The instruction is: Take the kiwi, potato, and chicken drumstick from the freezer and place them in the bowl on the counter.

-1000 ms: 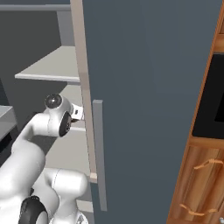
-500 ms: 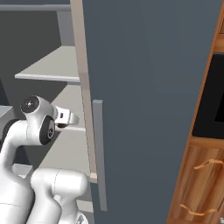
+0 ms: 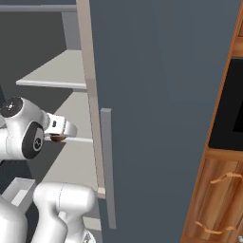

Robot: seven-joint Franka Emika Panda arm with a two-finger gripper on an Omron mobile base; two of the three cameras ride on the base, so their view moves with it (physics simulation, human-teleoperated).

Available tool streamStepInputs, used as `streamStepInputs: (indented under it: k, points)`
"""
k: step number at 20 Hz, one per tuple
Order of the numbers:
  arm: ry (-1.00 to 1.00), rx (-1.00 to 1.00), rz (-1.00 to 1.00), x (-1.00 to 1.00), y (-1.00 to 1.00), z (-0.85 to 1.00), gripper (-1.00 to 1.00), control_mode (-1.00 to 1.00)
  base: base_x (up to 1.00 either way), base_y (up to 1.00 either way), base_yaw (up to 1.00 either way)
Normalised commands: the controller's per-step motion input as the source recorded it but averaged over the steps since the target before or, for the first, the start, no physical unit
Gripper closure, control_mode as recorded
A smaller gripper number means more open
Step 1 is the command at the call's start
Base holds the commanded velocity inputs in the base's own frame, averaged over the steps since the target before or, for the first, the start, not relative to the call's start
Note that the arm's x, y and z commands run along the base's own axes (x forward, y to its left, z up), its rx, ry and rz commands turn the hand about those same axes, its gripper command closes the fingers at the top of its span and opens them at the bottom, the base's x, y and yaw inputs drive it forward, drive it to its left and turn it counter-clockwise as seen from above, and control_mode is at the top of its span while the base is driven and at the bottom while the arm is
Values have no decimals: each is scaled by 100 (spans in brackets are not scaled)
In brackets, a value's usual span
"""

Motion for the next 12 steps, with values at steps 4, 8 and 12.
streamStepInputs:
  k: [4, 8, 12]
  points:
    - [4, 0, 0, -67, -34, 33, 100, -100, 0, 0, 0]
    - [0, 0, 0, -66, -36, 19, 100, -100, 0, 0, 0]
    - [0, 0, 0, -55, -18, 32, 100, -100, 0, 0, 0]
